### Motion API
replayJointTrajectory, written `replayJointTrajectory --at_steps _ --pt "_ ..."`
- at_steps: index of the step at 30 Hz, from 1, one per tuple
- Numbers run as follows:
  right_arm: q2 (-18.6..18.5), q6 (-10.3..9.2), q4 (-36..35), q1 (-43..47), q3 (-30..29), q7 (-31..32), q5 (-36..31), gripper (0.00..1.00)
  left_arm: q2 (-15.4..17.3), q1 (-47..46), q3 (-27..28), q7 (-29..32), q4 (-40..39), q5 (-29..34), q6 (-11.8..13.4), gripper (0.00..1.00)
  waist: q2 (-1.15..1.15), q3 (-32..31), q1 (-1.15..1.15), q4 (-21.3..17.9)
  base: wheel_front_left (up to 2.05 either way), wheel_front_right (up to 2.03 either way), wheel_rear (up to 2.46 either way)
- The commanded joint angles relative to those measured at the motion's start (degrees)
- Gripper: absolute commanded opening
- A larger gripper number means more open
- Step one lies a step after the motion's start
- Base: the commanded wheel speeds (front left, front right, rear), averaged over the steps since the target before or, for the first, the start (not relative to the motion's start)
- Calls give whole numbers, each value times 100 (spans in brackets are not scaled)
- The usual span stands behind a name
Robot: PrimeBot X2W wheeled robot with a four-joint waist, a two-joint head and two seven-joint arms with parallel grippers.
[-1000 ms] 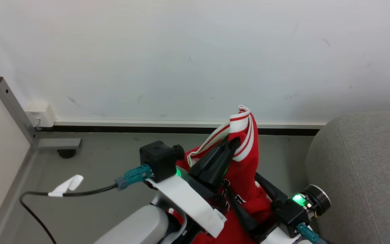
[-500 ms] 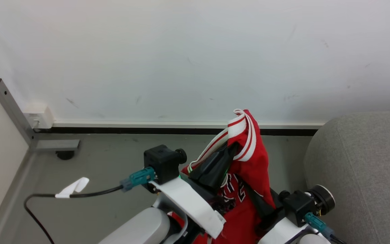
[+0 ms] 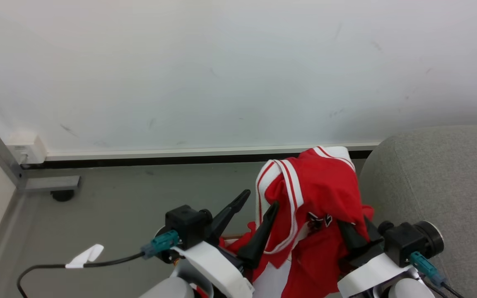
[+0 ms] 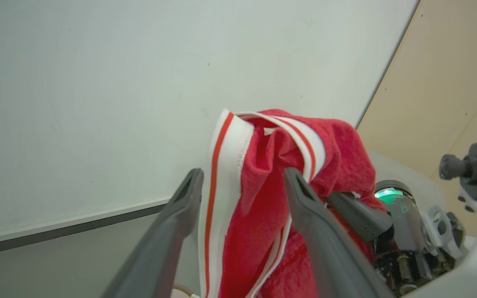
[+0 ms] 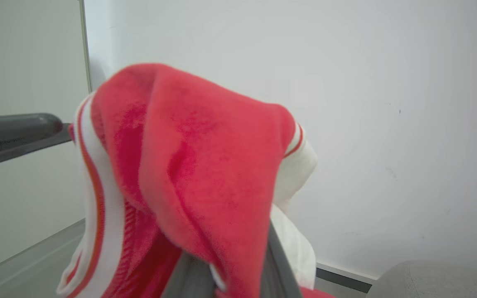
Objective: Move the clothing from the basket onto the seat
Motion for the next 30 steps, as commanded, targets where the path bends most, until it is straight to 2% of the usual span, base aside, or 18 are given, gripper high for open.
replayJointTrajectory --at_steps 1,8,23,30 --pt "-12 -12 -68 57 -101 0 -76 0 15 72 -4 -36 41 20 -28 100 0 5 0 -21 0 0 0" --pt "-12 -12 -326 212 -664 1 -286 0 -114 133 -114 -179 153 69 -145 100 0 66 0 -315 0 0 0" --pt "-11 -12 -722 631 -1043 1 -399 0 -372 130 -330 -316 352 296 -237 100 0 389 0 -2106 0 0 0" --pt "-8 -12 -1001 906 -1306 1 -236 0 -475 18 -588 -266 465 437 -332 100 0 720 0 -2548 0 0 0"
